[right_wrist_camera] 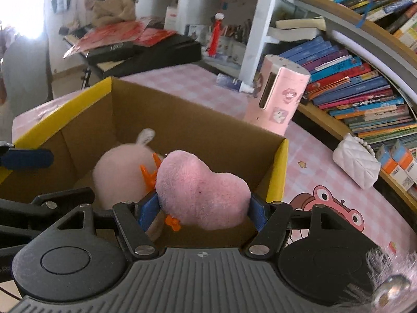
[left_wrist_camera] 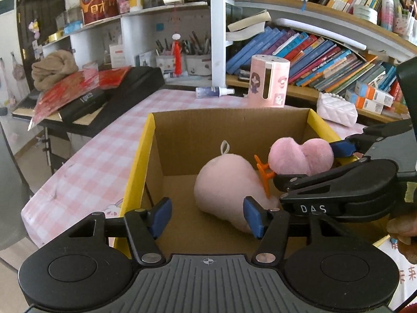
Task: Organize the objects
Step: 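Lower both pigs into the yellow box and open both tools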
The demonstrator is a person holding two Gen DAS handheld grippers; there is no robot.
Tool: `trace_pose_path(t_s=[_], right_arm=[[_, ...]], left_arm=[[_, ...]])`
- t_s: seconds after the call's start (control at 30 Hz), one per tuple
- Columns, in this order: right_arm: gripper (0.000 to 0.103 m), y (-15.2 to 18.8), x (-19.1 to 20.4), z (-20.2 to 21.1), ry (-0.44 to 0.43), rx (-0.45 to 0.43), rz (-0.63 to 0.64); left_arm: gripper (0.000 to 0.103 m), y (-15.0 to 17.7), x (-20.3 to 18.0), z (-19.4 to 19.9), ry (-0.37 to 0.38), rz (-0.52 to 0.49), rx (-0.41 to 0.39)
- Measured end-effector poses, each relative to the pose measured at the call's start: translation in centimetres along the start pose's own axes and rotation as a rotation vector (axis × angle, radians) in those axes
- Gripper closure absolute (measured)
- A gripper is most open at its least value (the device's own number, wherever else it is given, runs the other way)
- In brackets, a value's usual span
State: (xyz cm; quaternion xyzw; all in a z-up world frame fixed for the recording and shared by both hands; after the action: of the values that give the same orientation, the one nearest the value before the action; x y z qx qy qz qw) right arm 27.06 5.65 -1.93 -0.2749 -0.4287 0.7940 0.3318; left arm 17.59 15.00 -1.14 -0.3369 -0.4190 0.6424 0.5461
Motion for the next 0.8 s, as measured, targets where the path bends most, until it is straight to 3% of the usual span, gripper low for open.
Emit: trace_pose_path(t_s=[0.27,0.37,0.8], right_arm=[[0.026,-0.1,-0.1,0.0,-0.015,0.002,-0.004],[0.017,-0.2,-0.1,0.5,0.014,-0.033,-0.012],[0.016,-0.9,-0.6,5.2,0.118,-0.173,-0.156]], left_arm=[[0.034,-0.1,0.4,0.6,-0.02,0.02,-0.021],[0.025,-0.4,0.6,1.4,-0.024,0.036,-0.054],[0.01,-1.3,2.3,5.7,-0.073,0.083,-0.203]])
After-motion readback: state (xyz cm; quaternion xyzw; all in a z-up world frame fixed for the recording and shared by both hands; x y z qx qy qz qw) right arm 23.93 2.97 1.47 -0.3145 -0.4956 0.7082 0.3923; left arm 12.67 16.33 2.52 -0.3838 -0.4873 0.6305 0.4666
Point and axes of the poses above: each gripper's, at about its wrist camera, not at the fingertips, and z roughly against the way its jaws point, x to its left, y to its underside, the point moved 2 cm from there along -z, roughly the way its jaws point, and after that the axes turned 15 degrees about -x, right-handed, at the moved point
